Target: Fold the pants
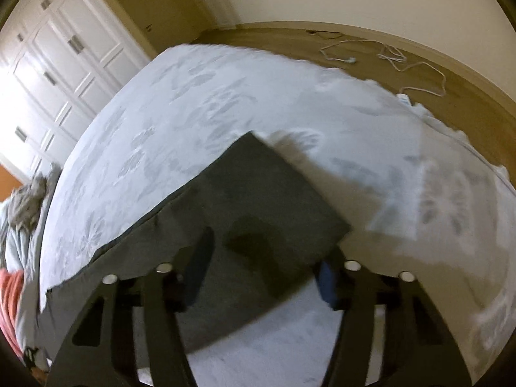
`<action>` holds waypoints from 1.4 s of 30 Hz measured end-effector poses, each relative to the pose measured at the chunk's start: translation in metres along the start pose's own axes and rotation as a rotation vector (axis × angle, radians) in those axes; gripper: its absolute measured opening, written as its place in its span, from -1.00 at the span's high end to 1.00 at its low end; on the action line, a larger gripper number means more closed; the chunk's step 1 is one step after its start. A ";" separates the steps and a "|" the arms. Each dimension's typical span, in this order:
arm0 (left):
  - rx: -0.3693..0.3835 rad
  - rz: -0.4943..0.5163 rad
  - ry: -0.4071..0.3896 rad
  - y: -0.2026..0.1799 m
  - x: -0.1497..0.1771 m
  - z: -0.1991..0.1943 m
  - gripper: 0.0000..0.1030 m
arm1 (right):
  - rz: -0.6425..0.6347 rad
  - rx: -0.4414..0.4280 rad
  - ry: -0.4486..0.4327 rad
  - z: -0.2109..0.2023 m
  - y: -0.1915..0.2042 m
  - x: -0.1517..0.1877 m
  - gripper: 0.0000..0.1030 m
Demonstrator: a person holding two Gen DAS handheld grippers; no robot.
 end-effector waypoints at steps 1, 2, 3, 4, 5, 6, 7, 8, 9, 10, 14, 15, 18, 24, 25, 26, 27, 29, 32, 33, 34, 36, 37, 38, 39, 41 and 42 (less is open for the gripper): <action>0.004 -0.003 0.012 0.000 0.002 0.003 -0.17 | -0.003 -0.019 0.012 0.003 0.003 0.000 0.83; 0.010 -0.008 0.022 0.000 0.003 0.003 -0.17 | 0.024 -0.059 0.026 0.004 0.009 -0.001 0.82; 0.013 -0.015 0.027 0.001 0.003 0.003 -0.17 | 0.032 -0.072 0.001 -0.001 0.017 -0.006 0.82; 0.015 -0.021 0.027 0.001 0.003 0.002 -0.17 | 0.007 -0.118 -0.039 -0.013 0.036 -0.014 0.82; 0.019 -0.029 0.030 0.001 0.002 0.002 -0.17 | -0.022 -0.166 -0.074 -0.025 0.053 -0.020 0.82; 0.020 -0.033 0.032 0.001 0.002 0.003 -0.17 | -0.074 -0.252 -0.127 -0.045 0.089 -0.028 0.82; 0.023 -0.039 0.034 0.002 0.001 0.000 -0.17 | -0.115 -0.322 -0.153 -0.058 0.119 -0.030 0.82; 0.023 -0.043 0.034 0.002 0.001 0.000 -0.17 | -0.161 -0.394 -0.167 -0.068 0.151 -0.028 0.82; 0.022 -0.042 0.033 0.002 0.001 0.001 -0.17 | -0.231 -0.474 -0.161 -0.076 0.194 -0.021 0.82; 0.020 -0.038 0.032 0.002 0.002 0.001 -0.17 | -0.292 -0.523 -0.140 -0.077 0.229 -0.011 0.82; 0.007 0.009 0.040 -0.003 0.004 0.002 -0.17 | -0.540 -0.562 0.059 -0.036 0.350 0.062 0.22; 0.006 0.017 0.045 -0.003 0.005 0.001 -0.17 | -0.628 -0.511 0.122 -0.022 0.372 0.083 0.17; 0.010 0.044 0.067 -0.006 0.005 0.000 -0.17 | -0.793 -0.443 0.067 -0.031 0.396 0.102 0.10; 0.045 0.030 0.099 -0.004 -0.004 0.003 -0.28 | -0.628 -0.365 0.010 -0.055 0.323 0.064 -0.42; 0.062 0.004 0.114 -0.002 -0.006 0.005 -0.29 | -0.580 -0.326 0.042 -0.046 0.308 0.059 -0.42; 0.079 -0.021 0.128 0.001 -0.007 0.006 -0.29 | -0.531 -0.280 0.083 -0.034 0.290 0.056 -0.43; 0.097 -0.043 0.139 0.002 -0.008 0.008 -0.29 | -0.471 -0.226 0.140 -0.018 0.270 0.053 -0.43; 0.114 -0.057 0.144 0.003 -0.008 0.008 -0.29 | -0.378 -0.178 0.212 0.003 0.237 0.052 -0.43; 0.160 -0.078 0.168 0.000 -0.005 0.006 -0.29 | -0.318 -0.169 0.307 0.029 0.212 0.058 -0.45; 0.174 -0.086 0.171 -0.001 -0.005 0.005 -0.29 | -0.317 -0.195 0.313 0.033 0.211 0.059 -0.44; 0.181 -0.088 0.166 -0.002 -0.006 0.004 -0.29 | -0.337 -0.211 0.305 0.033 0.212 0.060 -0.43; 0.182 -0.080 0.140 -0.002 -0.009 0.000 -0.30 | -0.405 -0.250 0.304 0.032 0.221 0.065 -0.25; 0.178 -0.070 0.125 -0.003 -0.010 0.001 -0.33 | -0.428 -0.274 0.311 0.033 0.226 0.068 -0.11; 0.167 -0.058 0.110 -0.004 -0.011 0.002 -0.38 | -0.449 -0.261 0.308 0.036 0.228 0.071 -0.06; 0.146 -0.040 0.096 -0.004 -0.013 0.007 -0.39 | -0.469 -0.247 0.303 0.036 0.230 0.073 -0.04; 0.145 -0.036 0.086 -0.006 -0.016 0.015 -0.40 | -0.490 -0.240 0.303 0.036 0.231 0.073 -0.01; 0.158 -0.030 0.067 -0.010 -0.019 0.016 -0.41 | -0.467 -0.251 0.308 0.036 0.229 0.070 -0.01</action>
Point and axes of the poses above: each gripper's, at about its wrist camera, not at the fingertips, and z roughly the way its jaws point, y to its left, x to its underside, the point moved 5 cm from there along z, roughly the way its jaws point, and after that the axes turned 10 degrees about -z, right-handed, at the moved point
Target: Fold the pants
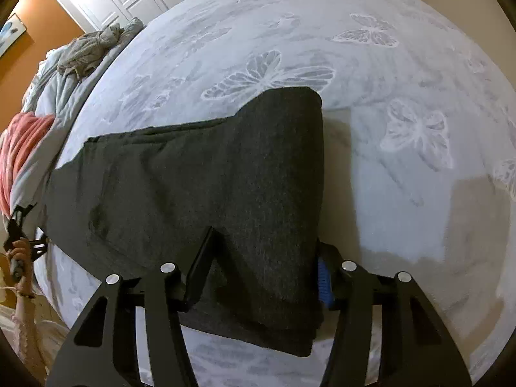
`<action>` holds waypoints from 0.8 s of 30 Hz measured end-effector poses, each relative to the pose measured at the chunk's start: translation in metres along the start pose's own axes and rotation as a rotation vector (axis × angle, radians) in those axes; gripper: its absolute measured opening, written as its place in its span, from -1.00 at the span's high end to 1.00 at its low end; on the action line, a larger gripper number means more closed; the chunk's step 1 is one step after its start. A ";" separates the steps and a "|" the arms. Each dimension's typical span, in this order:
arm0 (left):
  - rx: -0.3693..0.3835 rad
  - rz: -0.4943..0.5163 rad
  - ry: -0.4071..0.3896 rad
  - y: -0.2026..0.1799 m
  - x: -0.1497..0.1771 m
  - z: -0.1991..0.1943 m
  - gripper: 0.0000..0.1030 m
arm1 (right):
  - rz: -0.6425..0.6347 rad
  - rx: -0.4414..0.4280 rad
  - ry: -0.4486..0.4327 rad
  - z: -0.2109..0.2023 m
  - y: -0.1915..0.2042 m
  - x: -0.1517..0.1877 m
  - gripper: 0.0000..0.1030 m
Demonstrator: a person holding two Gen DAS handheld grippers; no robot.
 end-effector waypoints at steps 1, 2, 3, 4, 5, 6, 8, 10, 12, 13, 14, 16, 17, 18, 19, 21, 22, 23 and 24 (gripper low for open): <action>0.005 0.011 -0.011 -0.002 -0.002 0.002 -0.43 | 0.015 -0.010 0.001 -0.001 0.005 0.002 -0.01; 0.002 0.036 -0.030 -0.005 -0.004 0.007 -0.43 | 0.029 -0.019 0.001 0.000 0.005 0.002 -0.01; -0.003 0.060 -0.044 -0.008 -0.003 0.008 -0.43 | 0.026 -0.020 -0.001 -0.002 0.004 0.003 0.01; -0.017 0.103 -0.060 -0.012 -0.002 0.011 -0.41 | 0.015 -0.010 -0.002 -0.002 0.004 0.004 0.27; -0.044 0.153 -0.073 -0.017 0.002 0.013 -0.27 | 0.008 -0.011 -0.002 -0.002 0.004 0.006 0.74; -0.071 0.194 -0.075 -0.021 0.006 0.016 0.13 | 0.022 -0.057 -0.005 -0.004 0.005 0.005 0.74; -0.072 0.201 -0.033 -0.026 0.012 0.019 0.49 | 0.020 -0.074 -0.030 -0.020 0.007 0.001 0.76; -0.040 0.167 -0.017 -0.027 0.014 0.014 0.49 | 0.010 -0.125 -0.078 -0.045 0.013 -0.005 0.77; -0.079 0.184 -0.031 -0.026 0.014 0.015 0.49 | -0.014 -0.129 -0.095 -0.059 0.012 -0.003 0.76; -0.113 0.190 -0.032 -0.023 0.013 0.018 0.49 | -0.020 -0.109 -0.078 -0.055 0.009 -0.001 0.76; -0.151 0.182 -0.034 -0.016 0.010 0.022 0.42 | -0.010 -0.089 -0.024 -0.039 0.004 0.004 0.75; -0.114 0.143 -0.035 -0.011 0.008 0.023 0.33 | -0.024 -0.050 0.077 -0.012 0.002 0.014 0.66; -0.081 0.118 -0.036 -0.010 0.006 0.021 0.19 | -0.029 -0.035 0.070 -0.008 0.003 0.014 0.61; -0.062 0.104 -0.033 -0.011 0.006 0.021 0.15 | -0.037 -0.025 0.059 -0.009 0.007 0.012 0.58; -0.067 0.112 -0.035 -0.012 0.006 0.022 0.15 | -0.051 -0.015 0.057 -0.011 0.009 0.012 0.60; -0.082 0.155 -0.036 -0.016 0.009 0.023 0.39 | -0.050 -0.013 0.050 -0.013 0.011 0.013 0.73; -0.088 0.166 -0.033 -0.018 0.012 0.022 0.45 | -0.059 -0.007 0.043 -0.018 0.013 0.012 0.76; -0.076 0.165 -0.028 -0.020 0.014 0.020 0.49 | -0.071 -0.004 0.025 -0.025 0.015 0.009 0.77; -0.044 0.150 -0.016 -0.022 0.018 0.016 0.49 | -0.061 -0.030 -0.018 -0.040 0.015 0.002 0.77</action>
Point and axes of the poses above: each gripper's, at about its wrist camera, not at the fingertips, and z roughly the way its jaws point, y to its left, x to its underside, the point moved 5 cm from there along z, roughly the way its jaws point, and after that the axes turned 10 degrees about -z, right-handed, at the moved point
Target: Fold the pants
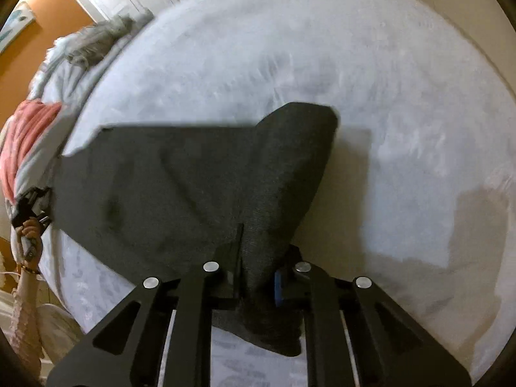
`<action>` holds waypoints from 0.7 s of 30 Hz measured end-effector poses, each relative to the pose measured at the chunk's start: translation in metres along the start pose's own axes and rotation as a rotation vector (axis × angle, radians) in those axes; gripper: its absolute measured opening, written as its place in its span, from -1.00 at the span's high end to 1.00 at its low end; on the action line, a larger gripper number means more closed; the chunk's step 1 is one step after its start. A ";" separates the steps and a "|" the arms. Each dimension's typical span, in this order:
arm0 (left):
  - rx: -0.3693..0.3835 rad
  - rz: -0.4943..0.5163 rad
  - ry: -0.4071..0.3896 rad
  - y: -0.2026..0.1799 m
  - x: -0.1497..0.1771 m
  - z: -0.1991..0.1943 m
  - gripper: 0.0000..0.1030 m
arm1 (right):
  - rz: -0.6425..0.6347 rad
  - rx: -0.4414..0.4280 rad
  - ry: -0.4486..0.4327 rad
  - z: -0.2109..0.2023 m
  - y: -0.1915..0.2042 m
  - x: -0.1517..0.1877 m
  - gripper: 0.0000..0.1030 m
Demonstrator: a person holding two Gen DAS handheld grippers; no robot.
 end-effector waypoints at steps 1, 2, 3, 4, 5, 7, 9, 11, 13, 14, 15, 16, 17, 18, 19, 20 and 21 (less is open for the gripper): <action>0.017 -0.008 0.009 -0.001 0.003 -0.003 0.49 | 0.019 -0.033 -0.029 -0.010 -0.003 -0.002 0.77; 0.019 -0.009 0.021 -0.002 0.006 -0.004 0.49 | 0.036 -0.055 -0.051 -0.019 -0.004 -0.003 0.77; 0.011 -0.009 0.029 -0.001 0.007 -0.002 0.49 | 0.049 -0.052 -0.061 -0.024 -0.009 -0.001 0.77; -0.009 -0.015 0.042 0.002 0.009 0.001 0.49 | 0.065 -0.033 -0.047 -0.021 -0.017 0.002 0.77; -0.036 -0.034 0.061 0.009 0.010 0.008 0.48 | 0.080 -0.016 -0.026 -0.014 -0.023 0.005 0.74; -0.040 -0.076 0.064 0.019 0.008 0.013 0.39 | 0.119 0.054 0.074 0.016 -0.036 0.014 0.53; -0.014 -0.113 0.064 0.019 0.004 0.014 0.26 | 0.130 0.076 0.074 0.016 -0.036 0.012 0.47; 0.006 -0.118 0.063 0.016 0.003 0.015 0.17 | 0.124 0.132 0.029 -0.003 -0.030 0.004 0.12; 0.023 -0.102 0.049 0.013 0.003 0.016 0.23 | 0.105 0.180 -0.069 -0.029 -0.019 -0.002 -0.35; 0.017 -0.073 0.047 0.010 0.003 0.017 0.43 | 0.096 0.200 -0.113 -0.040 -0.014 -0.005 -0.50; -0.003 -0.034 0.037 0.005 0.003 0.018 0.66 | 0.090 0.212 -0.145 -0.046 -0.009 -0.007 -0.51; -0.005 -0.010 0.026 0.001 0.005 0.016 0.68 | 0.082 0.216 -0.162 -0.050 -0.005 -0.010 -0.51; -0.001 0.016 0.009 -0.007 0.008 0.013 0.71 | 0.076 0.220 -0.164 -0.049 -0.001 -0.013 -0.51; 0.018 0.048 -0.003 -0.021 0.014 0.008 0.72 | 0.075 0.229 -0.161 -0.048 0.001 -0.014 -0.51; 0.044 0.084 -0.012 -0.040 0.021 0.002 0.73 | 0.074 0.236 -0.159 -0.048 0.001 -0.014 -0.51; 0.080 0.110 -0.011 -0.054 0.031 -0.005 0.73 | 0.073 0.243 -0.157 -0.046 0.004 -0.016 -0.51; 0.152 0.173 0.007 -0.080 0.056 -0.018 0.73 | 0.072 0.246 -0.158 -0.046 0.005 -0.018 -0.51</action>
Point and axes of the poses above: each gripper's, at about its wrist camera, not at the fingertips, and z roughly the way its jaws point, y to its left, x to its underside, the point moved 5 cm from there along z, roughly the way its jaws point, and after that the axes turned 10 degrees about -z, right-handed, at the moved point
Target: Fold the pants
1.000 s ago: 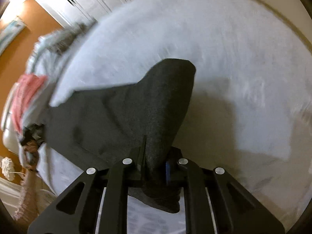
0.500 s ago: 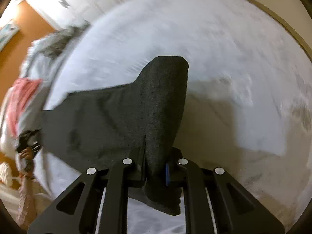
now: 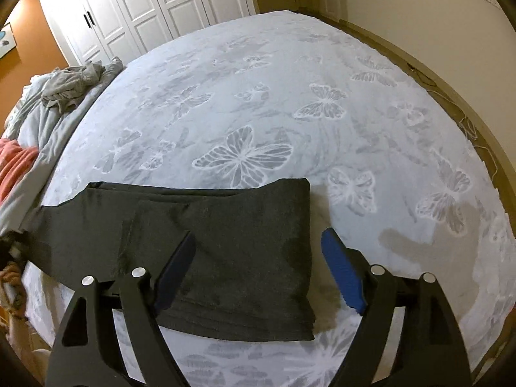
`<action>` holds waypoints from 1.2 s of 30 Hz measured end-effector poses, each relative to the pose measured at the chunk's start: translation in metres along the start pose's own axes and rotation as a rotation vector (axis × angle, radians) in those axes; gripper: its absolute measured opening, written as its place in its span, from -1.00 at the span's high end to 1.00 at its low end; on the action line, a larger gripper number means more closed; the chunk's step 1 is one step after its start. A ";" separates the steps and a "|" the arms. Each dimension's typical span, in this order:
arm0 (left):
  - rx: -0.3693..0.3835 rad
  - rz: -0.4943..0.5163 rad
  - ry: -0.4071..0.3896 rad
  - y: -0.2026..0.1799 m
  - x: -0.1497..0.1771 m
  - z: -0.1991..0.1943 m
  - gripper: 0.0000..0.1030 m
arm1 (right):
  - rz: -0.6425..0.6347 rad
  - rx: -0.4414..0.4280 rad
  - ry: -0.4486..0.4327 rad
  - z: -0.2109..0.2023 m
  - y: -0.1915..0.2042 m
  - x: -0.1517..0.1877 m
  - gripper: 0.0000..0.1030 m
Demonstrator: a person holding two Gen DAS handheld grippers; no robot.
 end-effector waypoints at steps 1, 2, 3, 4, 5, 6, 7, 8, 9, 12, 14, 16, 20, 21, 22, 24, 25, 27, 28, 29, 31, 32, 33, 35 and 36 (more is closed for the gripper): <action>0.055 0.082 0.013 -0.031 0.023 -0.006 0.73 | 0.001 -0.004 -0.005 0.000 0.000 -0.002 -0.51; 0.085 0.186 0.027 -0.060 0.051 -0.008 0.73 | 0.005 -0.009 -0.012 0.000 0.000 -0.004 -0.51; 0.098 0.300 0.055 -0.089 0.084 -0.003 0.70 | 0.010 -0.012 -0.012 0.002 0.003 -0.005 -0.51; 0.094 0.377 0.090 -0.105 0.109 0.008 0.65 | 0.011 -0.020 -0.008 0.003 0.004 -0.003 -0.51; 0.079 0.449 0.141 -0.117 0.140 0.021 0.48 | 0.009 -0.031 -0.001 0.004 0.004 -0.003 -0.51; 0.039 0.526 0.204 -0.120 0.176 0.041 0.14 | 0.003 -0.042 0.007 0.007 0.007 -0.001 -0.51; 0.006 0.574 0.248 -0.117 0.200 0.054 -0.06 | -0.004 -0.044 0.014 0.009 0.009 0.000 -0.51; -0.017 0.597 0.288 -0.111 0.219 0.064 -0.20 | -0.012 -0.042 0.022 0.011 0.010 0.002 -0.51; -0.056 0.612 0.343 -0.102 0.237 0.074 -0.20 | -0.015 -0.044 0.033 0.013 0.010 0.004 -0.51; -0.083 0.622 0.451 -0.084 0.258 0.077 -0.48 | -0.004 -0.070 0.039 0.013 0.011 0.007 -0.51; -0.112 0.646 0.407 -0.080 0.251 0.072 -0.48 | 0.002 -0.121 0.037 0.012 0.017 0.008 -0.51; -0.147 0.677 0.319 -0.079 0.236 0.064 -0.49 | -0.009 -0.188 0.040 0.014 0.030 0.007 -0.51; -0.169 0.654 0.242 -0.076 0.222 0.045 -0.57 | -0.045 -0.333 0.085 0.029 0.075 0.008 -0.51; -0.180 0.665 0.217 -0.076 0.219 0.043 -0.58 | -0.060 -0.363 0.101 0.034 0.087 0.009 -0.51; -0.195 0.674 0.199 -0.074 0.212 0.040 -0.58 | -0.079 -0.394 0.127 0.041 0.103 0.011 -0.51; -0.220 0.714 0.152 -0.075 0.209 0.037 -0.58 | -0.107 -0.431 0.162 0.052 0.127 0.017 -0.51; -0.229 0.725 0.137 -0.075 0.212 0.034 -0.58 | -0.123 -0.438 0.176 0.057 0.139 0.019 -0.51; -0.230 0.732 0.108 -0.077 0.203 0.028 -0.58 | -0.150 -0.432 0.189 0.066 0.155 0.023 -0.51; -0.219 0.723 0.105 -0.078 0.198 0.024 -0.59 | -0.151 -0.429 0.199 0.071 0.162 0.025 -0.51; -0.206 0.703 0.101 -0.077 0.191 0.021 -0.63 | -0.144 -0.433 0.212 0.076 0.167 0.028 -0.52; -0.186 0.657 0.092 -0.077 0.176 0.011 -0.66 | -0.125 -0.433 0.223 0.085 0.175 0.033 -0.55; -0.184 0.631 0.088 -0.075 0.167 0.010 -0.66 | -0.133 -0.417 0.210 0.086 0.178 0.034 -0.54; -0.180 0.610 0.085 -0.076 0.162 0.004 -0.66 | -0.144 -0.411 0.194 0.085 0.180 0.033 -0.44; -0.173 0.552 0.079 -0.071 0.146 0.003 -0.66 | -0.162 -0.455 0.165 0.082 0.185 0.032 0.59; -0.172 0.537 0.078 -0.070 0.142 0.003 -0.66 | -0.162 -0.461 0.159 0.080 0.188 0.030 0.68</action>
Point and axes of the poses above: each gripper's, at about its wrist camera, not at the fingertips, and z roughly the way its jaws point, y to its left, x to its underside, the point moved 5 cm from there along z, roughly the way its jaws point, and after that the axes turned 10 degrees about -z, right-handed, at the moved point
